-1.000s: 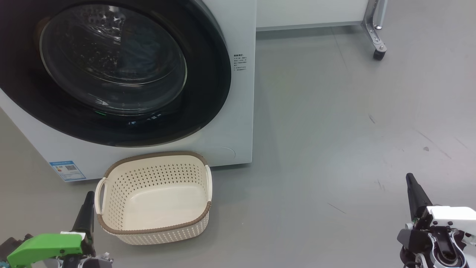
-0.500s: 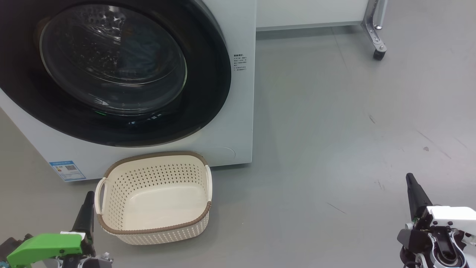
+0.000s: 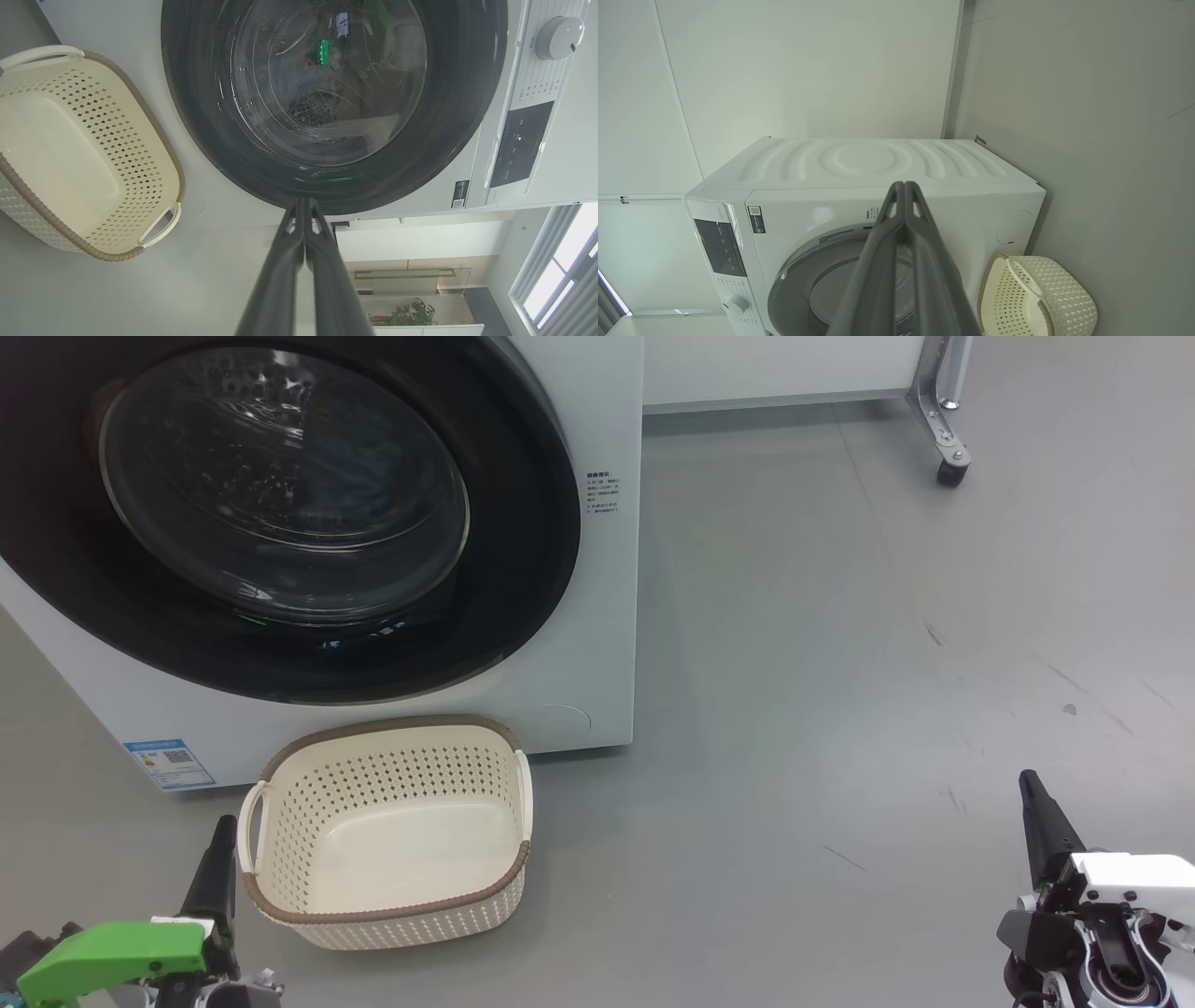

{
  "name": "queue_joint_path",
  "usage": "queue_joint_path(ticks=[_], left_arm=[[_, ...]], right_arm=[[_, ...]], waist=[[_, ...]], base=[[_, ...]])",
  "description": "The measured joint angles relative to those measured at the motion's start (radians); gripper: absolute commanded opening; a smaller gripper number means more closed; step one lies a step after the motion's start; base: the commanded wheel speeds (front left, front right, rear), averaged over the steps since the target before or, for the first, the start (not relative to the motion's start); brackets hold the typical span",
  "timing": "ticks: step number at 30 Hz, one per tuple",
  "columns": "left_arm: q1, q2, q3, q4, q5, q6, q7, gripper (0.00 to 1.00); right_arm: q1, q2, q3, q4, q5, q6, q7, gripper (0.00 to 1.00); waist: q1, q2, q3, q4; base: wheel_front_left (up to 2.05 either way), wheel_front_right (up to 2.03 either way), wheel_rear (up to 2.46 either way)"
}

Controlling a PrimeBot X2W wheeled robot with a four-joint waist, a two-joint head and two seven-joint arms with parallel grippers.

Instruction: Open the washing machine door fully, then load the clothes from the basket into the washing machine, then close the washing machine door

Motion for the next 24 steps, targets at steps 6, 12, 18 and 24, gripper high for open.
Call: queue_joint_path(ticks=[6, 12, 18, 24], left_arm=[[0.0, 0.0, 0.0, 0.0, 0.0, 0.0, 0.0, 0.0], [0.0, 0.0, 0.001, 0.0, 0.0, 0.0, 0.0, 0.0], [0.0, 0.0, 0.001, -0.001, 0.0, 0.0, 0.003, 0.0], [0.0, 0.0, 0.001, -0.001, 0.0, 0.0, 0.003, 0.0]], right_arm=[[0.0, 0.0, 0.0, 0.0, 0.0, 0.0, 0.0, 0.0], [0.0, 0.0, 0.0, 0.0, 0.0, 0.0, 0.0, 0.0], [0.0, 0.0, 0.0, 0.0, 0.0, 0.0, 0.0, 0.0], [0.0, 0.0, 0.0, 0.0, 0.0, 0.0, 0.0, 0.0]], waist=[[0.0, 0.0, 0.0, 0.0], [0.0, 0.0, 0.0, 0.0], [0.0, 0.0, 0.0, 0.0], [0.0, 0.0, 0.0, 0.0]], base=[[0.0, 0.0, 0.0], [0.0, 0.0, 0.0], [0.0, 0.0, 0.0], [0.0, 0.0, 0.0]])
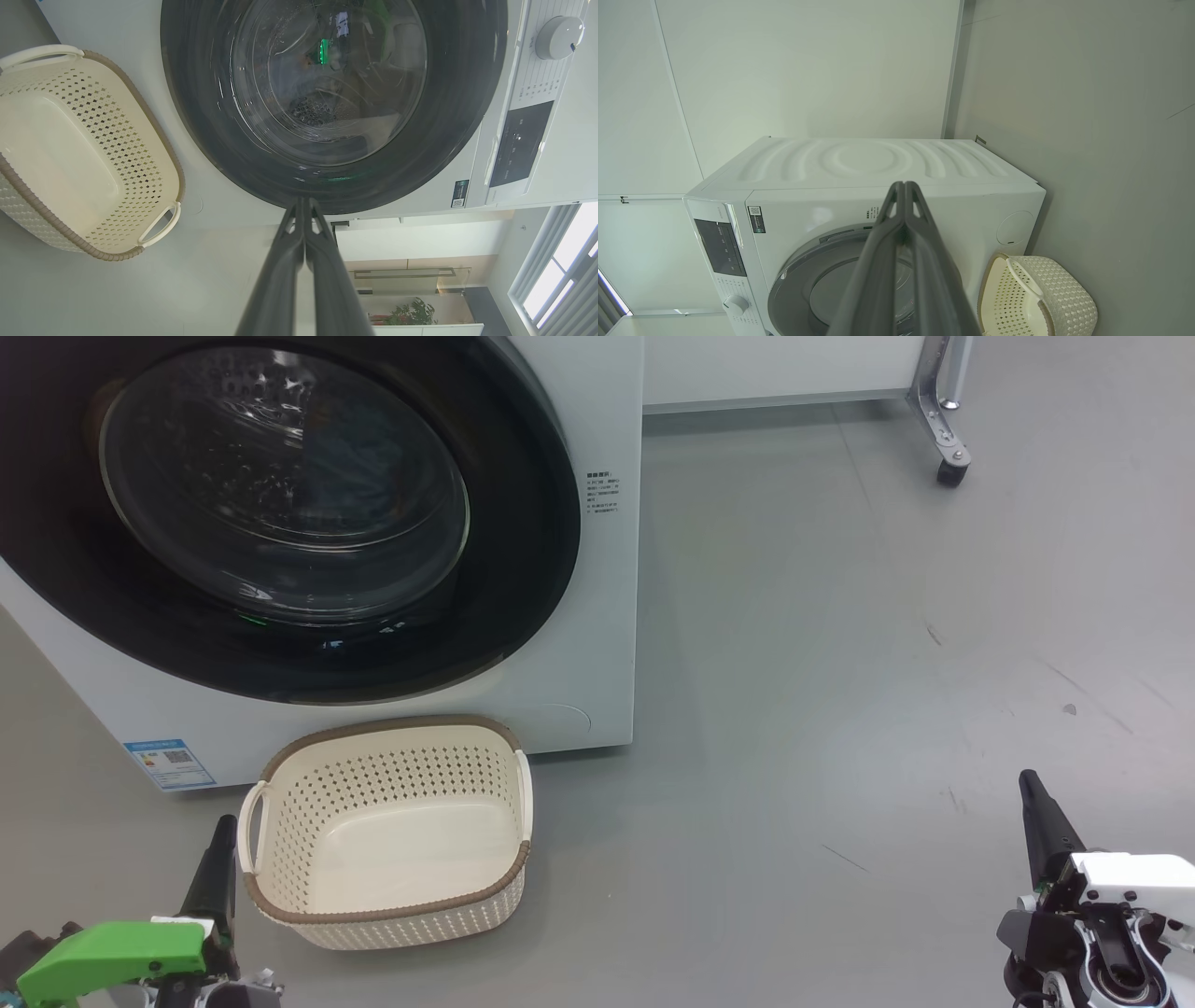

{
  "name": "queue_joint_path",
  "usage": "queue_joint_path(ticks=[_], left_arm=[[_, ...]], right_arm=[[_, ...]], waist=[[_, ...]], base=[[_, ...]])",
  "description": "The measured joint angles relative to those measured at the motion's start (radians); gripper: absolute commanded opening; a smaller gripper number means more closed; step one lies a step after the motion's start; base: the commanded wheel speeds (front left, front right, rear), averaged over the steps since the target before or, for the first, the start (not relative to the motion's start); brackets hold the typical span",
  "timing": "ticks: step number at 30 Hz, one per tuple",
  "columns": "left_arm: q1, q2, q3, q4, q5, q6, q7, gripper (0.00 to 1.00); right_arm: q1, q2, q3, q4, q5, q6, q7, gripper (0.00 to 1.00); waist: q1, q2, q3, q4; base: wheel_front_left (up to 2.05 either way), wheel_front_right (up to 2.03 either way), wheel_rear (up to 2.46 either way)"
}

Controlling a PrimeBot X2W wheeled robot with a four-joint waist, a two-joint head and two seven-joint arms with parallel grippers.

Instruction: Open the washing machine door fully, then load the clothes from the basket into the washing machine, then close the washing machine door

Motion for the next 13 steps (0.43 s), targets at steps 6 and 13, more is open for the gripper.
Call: queue_joint_path(ticks=[6, 13], left_arm=[[0.0, 0.0, 0.0, 0.0, 0.0, 0.0, 0.0, 0.0], [0.0, 0.0, 0.001, 0.0, 0.0, 0.0, 0.0, 0.0]], right_arm=[[0.0, 0.0, 0.0, 0.0, 0.0, 0.0, 0.0, 0.0], [0.0, 0.0, 0.0, 0.0, 0.0, 0.0, 0.0, 0.0]], waist=[[0.0, 0.0, 0.0, 0.0], [0.0, 0.0, 0.0, 0.0]], base=[[0.0, 0.0, 0.0], [0.0, 0.0, 0.0]])
